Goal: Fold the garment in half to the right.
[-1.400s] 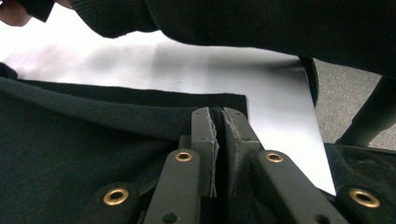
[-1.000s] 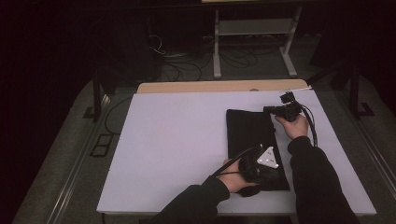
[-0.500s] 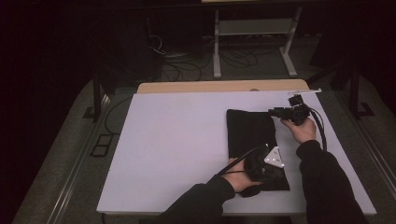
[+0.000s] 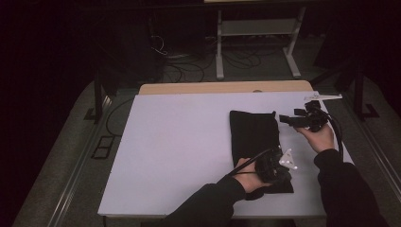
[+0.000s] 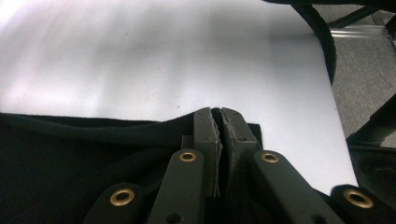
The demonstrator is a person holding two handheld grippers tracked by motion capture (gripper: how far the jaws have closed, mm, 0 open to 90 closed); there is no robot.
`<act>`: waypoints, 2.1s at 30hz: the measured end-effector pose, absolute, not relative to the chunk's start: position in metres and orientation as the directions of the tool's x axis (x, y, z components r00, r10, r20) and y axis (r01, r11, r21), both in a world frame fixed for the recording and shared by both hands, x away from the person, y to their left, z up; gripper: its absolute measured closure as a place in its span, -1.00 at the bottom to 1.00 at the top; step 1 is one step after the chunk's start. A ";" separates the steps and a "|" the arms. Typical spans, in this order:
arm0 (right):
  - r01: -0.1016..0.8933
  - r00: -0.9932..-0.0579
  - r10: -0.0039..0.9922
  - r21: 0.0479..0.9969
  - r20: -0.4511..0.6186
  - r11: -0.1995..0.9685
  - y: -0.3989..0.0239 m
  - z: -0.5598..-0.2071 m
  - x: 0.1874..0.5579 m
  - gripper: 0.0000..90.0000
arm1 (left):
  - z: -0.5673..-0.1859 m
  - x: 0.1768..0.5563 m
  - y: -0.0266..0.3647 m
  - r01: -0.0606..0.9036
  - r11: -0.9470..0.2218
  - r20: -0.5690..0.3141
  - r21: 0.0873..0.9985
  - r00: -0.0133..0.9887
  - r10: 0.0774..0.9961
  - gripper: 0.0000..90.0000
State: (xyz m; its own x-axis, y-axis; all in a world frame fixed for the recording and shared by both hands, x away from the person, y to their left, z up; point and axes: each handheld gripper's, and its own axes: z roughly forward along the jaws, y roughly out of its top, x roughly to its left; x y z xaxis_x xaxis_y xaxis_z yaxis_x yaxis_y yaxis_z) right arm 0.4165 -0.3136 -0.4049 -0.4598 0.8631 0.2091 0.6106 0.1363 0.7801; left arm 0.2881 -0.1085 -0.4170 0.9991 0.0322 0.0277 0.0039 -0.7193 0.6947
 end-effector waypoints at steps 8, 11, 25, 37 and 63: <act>0.600 -0.456 0.859 0.793 0.233 0.103 -0.323 -0.402 0.402 -0.80 | -0.418 0.291 -0.120 -0.011 -0.747 0.035 0.665 0.999 0.016 0.88; 0.595 -0.452 0.859 0.798 0.238 0.092 -0.327 -0.402 0.397 -0.90 | -0.420 0.293 -0.122 -0.029 -0.764 0.047 0.645 0.999 0.001 0.87; 0.589 -0.450 0.854 0.805 0.261 0.064 -0.335 -0.401 0.381 -1.00 | -0.419 0.295 -0.121 0.046 -0.723 -0.046 0.689 0.999 0.020 0.62; 0.593 -0.465 0.854 0.799 0.234 0.104 -0.337 -0.401 0.370 -1.00 | -0.404 0.298 -0.110 0.136 -0.679 -0.118 0.721 0.990 0.073 -0.15; 0.569 -0.474 0.852 0.816 0.223 0.103 -0.348 -0.396 0.337 -1.00 | -0.381 0.307 -0.060 0.154 -0.624 -0.079 0.766 0.986 0.146 -1.00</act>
